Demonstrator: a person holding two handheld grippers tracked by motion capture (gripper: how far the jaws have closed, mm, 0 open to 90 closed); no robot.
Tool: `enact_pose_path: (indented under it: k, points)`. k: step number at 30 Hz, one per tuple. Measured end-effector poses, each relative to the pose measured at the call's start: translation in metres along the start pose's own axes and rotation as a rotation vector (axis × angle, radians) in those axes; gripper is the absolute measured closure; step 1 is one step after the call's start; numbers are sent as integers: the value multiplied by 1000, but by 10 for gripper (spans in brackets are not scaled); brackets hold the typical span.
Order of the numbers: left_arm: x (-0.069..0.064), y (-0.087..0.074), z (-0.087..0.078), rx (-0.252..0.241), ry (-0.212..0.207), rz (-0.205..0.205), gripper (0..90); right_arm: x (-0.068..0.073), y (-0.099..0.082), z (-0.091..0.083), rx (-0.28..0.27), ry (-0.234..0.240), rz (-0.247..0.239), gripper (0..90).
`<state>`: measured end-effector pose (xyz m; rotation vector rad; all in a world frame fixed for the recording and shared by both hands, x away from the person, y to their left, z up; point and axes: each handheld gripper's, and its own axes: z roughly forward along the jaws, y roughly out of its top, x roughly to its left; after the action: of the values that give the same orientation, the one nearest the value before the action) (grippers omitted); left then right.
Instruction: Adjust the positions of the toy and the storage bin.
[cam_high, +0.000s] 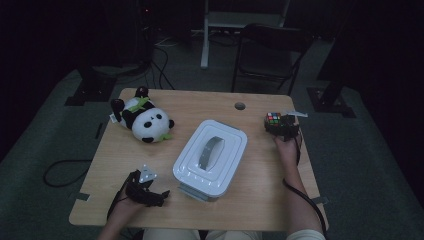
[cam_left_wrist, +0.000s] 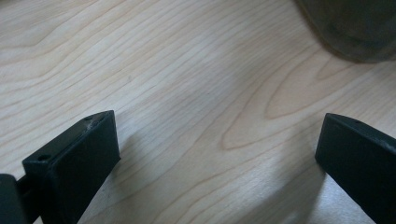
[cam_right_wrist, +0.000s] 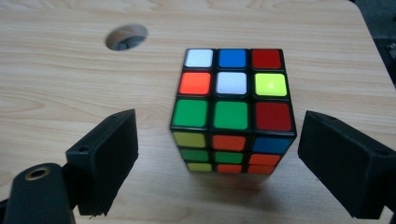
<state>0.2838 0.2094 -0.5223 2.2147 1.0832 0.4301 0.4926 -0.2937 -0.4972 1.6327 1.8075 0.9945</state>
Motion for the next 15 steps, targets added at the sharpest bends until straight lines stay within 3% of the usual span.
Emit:
enact_pose_path:
  k: [6, 12, 15]
  points:
    - [3, -4, 0, -27, 0, -5, 4, -1, 1, 12, 49, -15, -15, 147]
    - [4, -4, 0, -26, 3, -7, 5, -2, 1, 15, 51, -20, 2, 299]
    - [4, -4, 0, -26, 3, -7, 5, -2, 1, 16, 57, -26, 2, 314]
